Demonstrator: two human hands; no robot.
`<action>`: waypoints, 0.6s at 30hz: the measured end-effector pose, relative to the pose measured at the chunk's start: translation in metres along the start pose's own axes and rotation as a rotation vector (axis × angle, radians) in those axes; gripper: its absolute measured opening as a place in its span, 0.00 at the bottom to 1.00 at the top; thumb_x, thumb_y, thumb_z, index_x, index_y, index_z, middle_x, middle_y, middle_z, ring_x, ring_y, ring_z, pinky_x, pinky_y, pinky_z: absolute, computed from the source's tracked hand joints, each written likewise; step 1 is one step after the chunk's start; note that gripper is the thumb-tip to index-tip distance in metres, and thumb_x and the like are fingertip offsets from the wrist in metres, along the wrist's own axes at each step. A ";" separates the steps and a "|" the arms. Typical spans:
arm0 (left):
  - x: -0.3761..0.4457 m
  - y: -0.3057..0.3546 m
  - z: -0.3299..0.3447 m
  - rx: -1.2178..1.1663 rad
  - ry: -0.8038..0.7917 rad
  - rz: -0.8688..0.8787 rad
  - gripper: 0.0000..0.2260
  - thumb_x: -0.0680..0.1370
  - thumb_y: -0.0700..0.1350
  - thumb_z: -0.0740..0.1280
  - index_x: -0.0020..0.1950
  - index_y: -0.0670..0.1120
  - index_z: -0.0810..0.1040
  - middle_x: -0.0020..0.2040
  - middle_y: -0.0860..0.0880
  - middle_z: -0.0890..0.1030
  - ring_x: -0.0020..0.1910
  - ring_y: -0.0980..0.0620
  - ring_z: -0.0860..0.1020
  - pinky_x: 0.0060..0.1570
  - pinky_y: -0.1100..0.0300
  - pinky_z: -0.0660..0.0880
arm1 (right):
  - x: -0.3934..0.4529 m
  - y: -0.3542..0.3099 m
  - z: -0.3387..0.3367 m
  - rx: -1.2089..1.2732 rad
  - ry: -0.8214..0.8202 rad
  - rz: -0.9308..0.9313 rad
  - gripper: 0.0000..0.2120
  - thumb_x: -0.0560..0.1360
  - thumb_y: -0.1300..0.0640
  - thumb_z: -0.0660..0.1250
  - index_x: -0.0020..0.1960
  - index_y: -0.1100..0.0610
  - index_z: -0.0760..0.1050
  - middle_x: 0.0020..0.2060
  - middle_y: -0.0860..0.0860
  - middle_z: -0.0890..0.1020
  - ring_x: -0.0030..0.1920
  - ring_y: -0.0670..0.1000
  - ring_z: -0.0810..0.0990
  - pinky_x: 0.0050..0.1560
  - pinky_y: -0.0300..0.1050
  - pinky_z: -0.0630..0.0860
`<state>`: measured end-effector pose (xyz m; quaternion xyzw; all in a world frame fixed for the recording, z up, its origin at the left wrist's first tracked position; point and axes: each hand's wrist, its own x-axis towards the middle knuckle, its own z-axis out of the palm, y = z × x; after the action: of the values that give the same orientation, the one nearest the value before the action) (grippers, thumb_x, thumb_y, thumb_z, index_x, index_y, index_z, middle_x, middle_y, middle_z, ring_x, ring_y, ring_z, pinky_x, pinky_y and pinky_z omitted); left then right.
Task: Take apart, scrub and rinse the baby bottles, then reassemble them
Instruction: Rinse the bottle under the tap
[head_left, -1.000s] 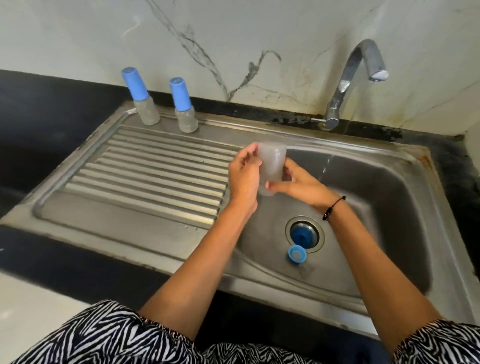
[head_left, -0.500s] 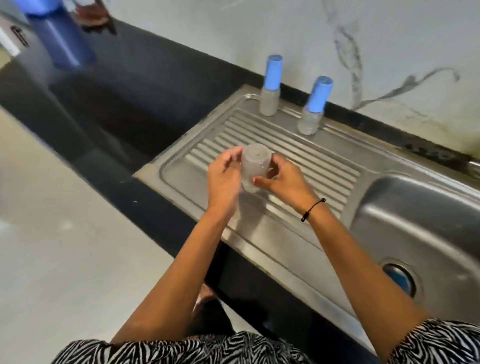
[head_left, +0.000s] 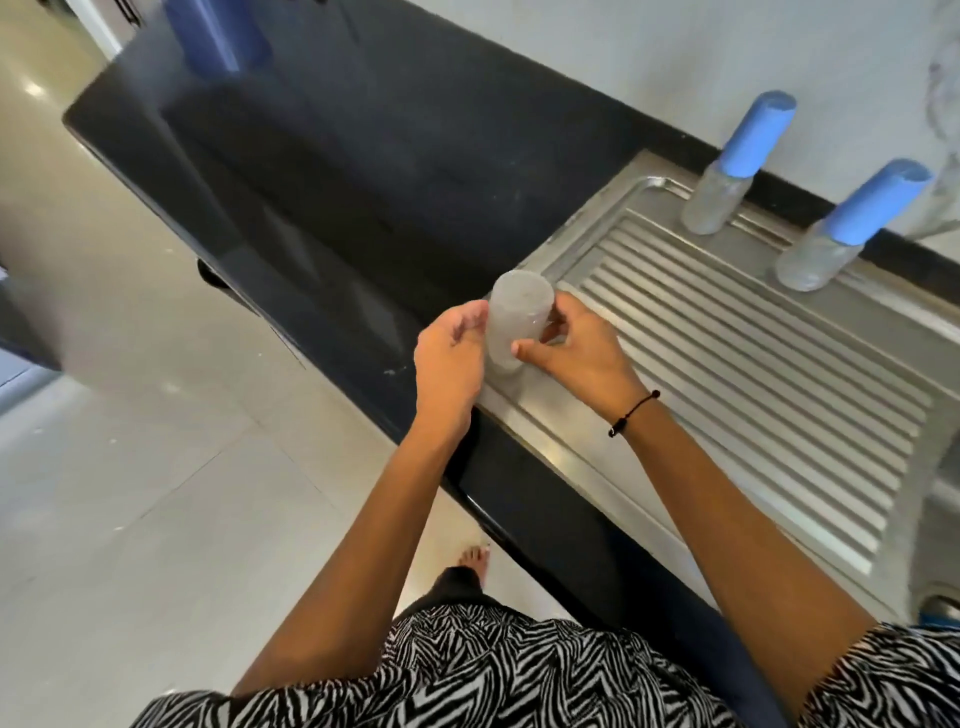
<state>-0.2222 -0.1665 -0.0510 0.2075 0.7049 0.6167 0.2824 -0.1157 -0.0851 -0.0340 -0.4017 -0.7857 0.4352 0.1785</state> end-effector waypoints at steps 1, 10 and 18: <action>0.003 -0.001 -0.002 0.005 -0.003 -0.009 0.12 0.78 0.37 0.60 0.54 0.46 0.82 0.51 0.52 0.83 0.52 0.56 0.80 0.55 0.58 0.77 | 0.004 -0.001 0.003 -0.011 -0.003 -0.001 0.22 0.70 0.55 0.73 0.61 0.55 0.71 0.49 0.49 0.78 0.48 0.48 0.76 0.48 0.40 0.75; 0.014 -0.008 -0.012 0.053 -0.065 -0.017 0.12 0.80 0.39 0.61 0.60 0.46 0.80 0.56 0.52 0.81 0.56 0.58 0.78 0.59 0.58 0.75 | 0.008 0.001 0.014 -0.052 0.000 -0.024 0.25 0.71 0.55 0.72 0.65 0.55 0.69 0.52 0.49 0.76 0.50 0.47 0.75 0.43 0.28 0.71; 0.004 -0.009 -0.013 0.050 -0.042 -0.023 0.12 0.80 0.40 0.61 0.61 0.45 0.78 0.57 0.52 0.81 0.56 0.58 0.77 0.59 0.62 0.74 | 0.003 0.002 0.020 -0.001 -0.002 0.007 0.29 0.71 0.55 0.72 0.68 0.54 0.64 0.55 0.48 0.73 0.51 0.43 0.73 0.40 0.19 0.69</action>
<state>-0.2335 -0.1753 -0.0595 0.2193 0.7165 0.5911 0.2987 -0.1295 -0.0934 -0.0468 -0.4043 -0.7847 0.4356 0.1759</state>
